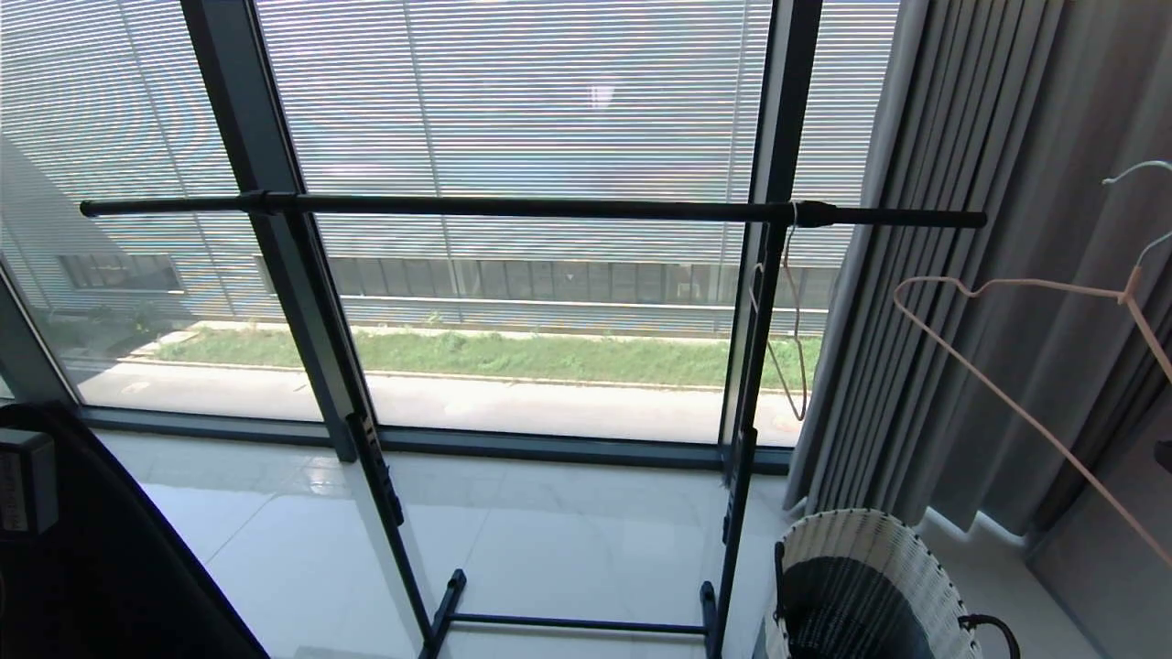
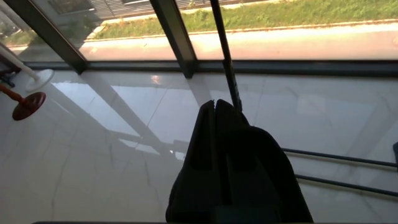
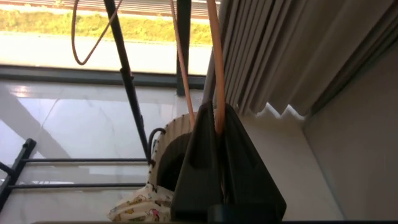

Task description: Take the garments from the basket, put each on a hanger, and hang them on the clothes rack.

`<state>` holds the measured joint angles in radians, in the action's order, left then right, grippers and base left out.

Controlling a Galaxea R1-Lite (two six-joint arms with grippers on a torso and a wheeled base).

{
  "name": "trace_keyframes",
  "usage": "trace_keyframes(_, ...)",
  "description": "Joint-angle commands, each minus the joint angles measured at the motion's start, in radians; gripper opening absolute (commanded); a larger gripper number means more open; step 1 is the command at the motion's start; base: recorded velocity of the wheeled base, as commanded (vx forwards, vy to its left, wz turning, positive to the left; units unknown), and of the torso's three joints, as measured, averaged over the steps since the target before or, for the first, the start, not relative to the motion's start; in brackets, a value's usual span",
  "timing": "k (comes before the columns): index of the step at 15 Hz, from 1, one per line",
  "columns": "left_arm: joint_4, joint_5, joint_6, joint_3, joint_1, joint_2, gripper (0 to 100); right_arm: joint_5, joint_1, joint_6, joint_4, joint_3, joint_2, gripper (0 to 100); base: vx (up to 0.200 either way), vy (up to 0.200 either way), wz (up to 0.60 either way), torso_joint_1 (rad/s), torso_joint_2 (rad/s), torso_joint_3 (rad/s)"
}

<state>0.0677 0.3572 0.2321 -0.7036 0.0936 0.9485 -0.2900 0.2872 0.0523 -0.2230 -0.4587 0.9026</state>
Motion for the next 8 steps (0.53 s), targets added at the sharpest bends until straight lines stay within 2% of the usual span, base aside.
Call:
trace_keyframes(1, 0.000, 0.000, 0.001, -0.002, 0.000, -0.001, 0, 0.000, 0.038, 0.001, -0.003, -0.003, -0.011, 0, 0.000, 0.200, 0.00, 0.007, 0.00, 0.002)
trace_keyframes(7, 0.000, -0.001, 0.004, -0.002, 0.000, 0.001, 0, 0.002, 0.174, 0.004, -0.001, -0.003, -0.028, 0, 0.000, 0.200, 0.00, 0.003, 0.00, 0.001)
trace_keyframes(8, 0.000, -0.001, 0.006, 0.000, 0.000, 0.001, 0, 0.002, 0.228, 0.006, -0.001, -0.008, -0.021, 0, 0.000, 0.200, 0.00, -0.002, -0.01, 0.002)
